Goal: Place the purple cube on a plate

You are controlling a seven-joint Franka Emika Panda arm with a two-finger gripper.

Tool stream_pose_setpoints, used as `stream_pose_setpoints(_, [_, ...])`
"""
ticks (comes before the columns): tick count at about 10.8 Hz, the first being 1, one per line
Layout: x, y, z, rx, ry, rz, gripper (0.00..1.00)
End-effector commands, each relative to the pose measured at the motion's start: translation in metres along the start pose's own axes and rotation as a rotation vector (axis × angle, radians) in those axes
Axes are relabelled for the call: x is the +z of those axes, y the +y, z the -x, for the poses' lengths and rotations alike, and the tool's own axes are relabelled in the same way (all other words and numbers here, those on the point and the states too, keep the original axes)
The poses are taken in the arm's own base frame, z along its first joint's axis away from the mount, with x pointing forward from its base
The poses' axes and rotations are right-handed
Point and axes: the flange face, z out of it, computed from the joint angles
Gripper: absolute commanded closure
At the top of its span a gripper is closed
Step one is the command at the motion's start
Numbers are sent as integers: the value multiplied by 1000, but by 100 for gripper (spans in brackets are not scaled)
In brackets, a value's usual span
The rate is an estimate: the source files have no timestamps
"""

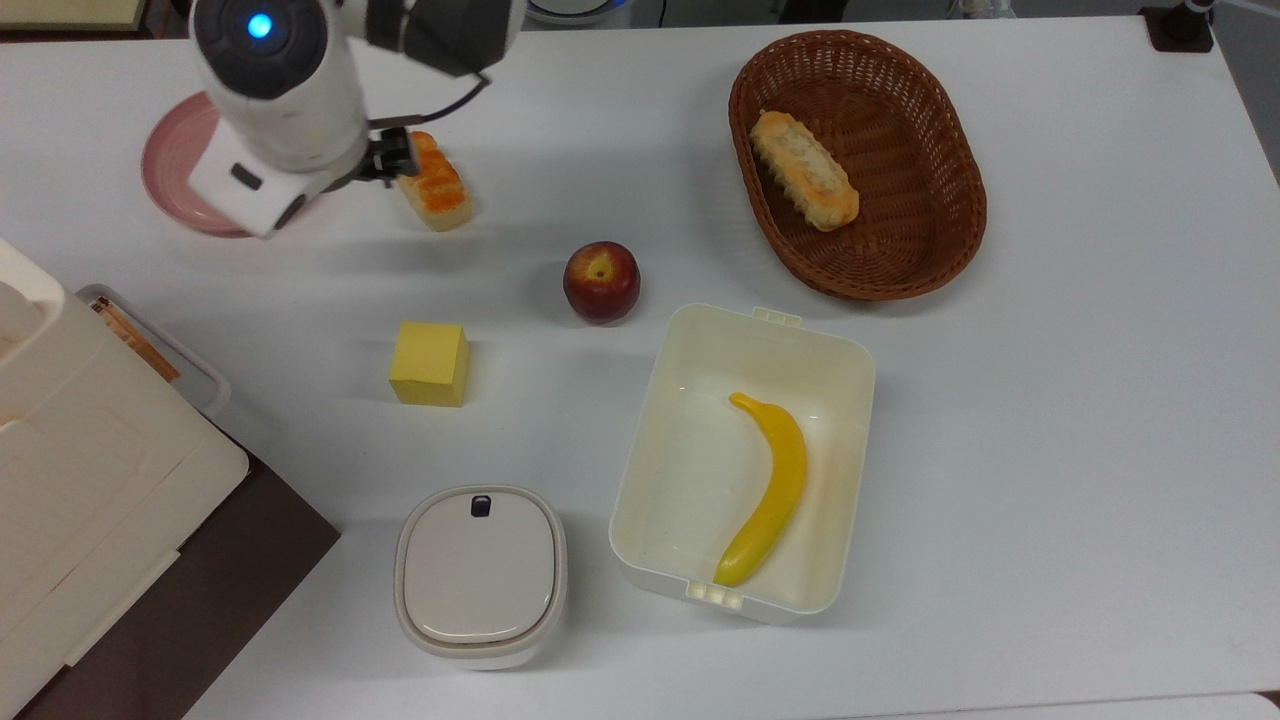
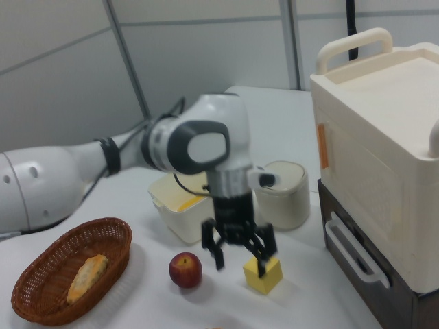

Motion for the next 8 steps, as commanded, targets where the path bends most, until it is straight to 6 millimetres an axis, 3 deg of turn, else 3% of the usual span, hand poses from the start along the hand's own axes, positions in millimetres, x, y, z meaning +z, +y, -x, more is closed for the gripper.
stream_pose_setpoints(1, [-62, -38, 12, 52, 134, -74, 0])
stream_pose_setpoints(3, [-86, -66, 16, 109, 184, -108, 0])
stream_pose_setpoints(8, [-94, -89, 3, 175, 256, -103, 0])
